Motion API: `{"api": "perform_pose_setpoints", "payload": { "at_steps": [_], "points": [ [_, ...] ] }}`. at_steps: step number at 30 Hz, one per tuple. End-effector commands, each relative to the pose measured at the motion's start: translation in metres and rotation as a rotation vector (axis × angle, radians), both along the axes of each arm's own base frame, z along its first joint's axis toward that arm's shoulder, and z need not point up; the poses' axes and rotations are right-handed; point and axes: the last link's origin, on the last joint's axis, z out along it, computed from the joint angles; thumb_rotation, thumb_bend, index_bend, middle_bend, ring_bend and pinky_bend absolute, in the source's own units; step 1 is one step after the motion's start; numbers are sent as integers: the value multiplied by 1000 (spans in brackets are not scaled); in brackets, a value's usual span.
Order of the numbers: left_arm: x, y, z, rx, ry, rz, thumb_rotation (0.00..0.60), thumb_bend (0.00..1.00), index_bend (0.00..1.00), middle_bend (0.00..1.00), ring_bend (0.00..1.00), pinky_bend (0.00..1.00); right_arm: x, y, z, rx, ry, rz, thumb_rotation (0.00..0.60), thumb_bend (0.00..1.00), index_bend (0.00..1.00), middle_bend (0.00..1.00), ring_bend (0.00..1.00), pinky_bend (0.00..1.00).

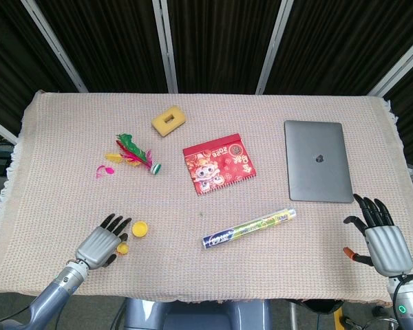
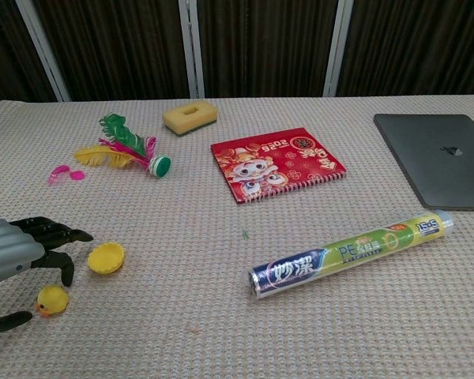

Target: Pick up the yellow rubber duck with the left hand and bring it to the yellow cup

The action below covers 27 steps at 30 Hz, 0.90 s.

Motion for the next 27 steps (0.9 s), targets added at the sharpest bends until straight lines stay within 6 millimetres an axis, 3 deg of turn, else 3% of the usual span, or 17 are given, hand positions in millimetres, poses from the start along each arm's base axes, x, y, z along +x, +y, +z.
{"api": "perform_pose_setpoints", "payload": {
  "at_steps": [1, 27],
  "points": [
    [1, 1, -2, 2, 2, -4, 600, 353, 318, 0, 0, 0, 0, 0, 0, 0, 0, 1, 600, 0, 379, 1, 0, 0],
    [11, 2, -11, 3, 2, -19, 600, 364, 343, 0, 0, 0, 0, 0, 0, 1, 0, 0, 600, 0, 380, 1, 0, 0]
  ]
}}
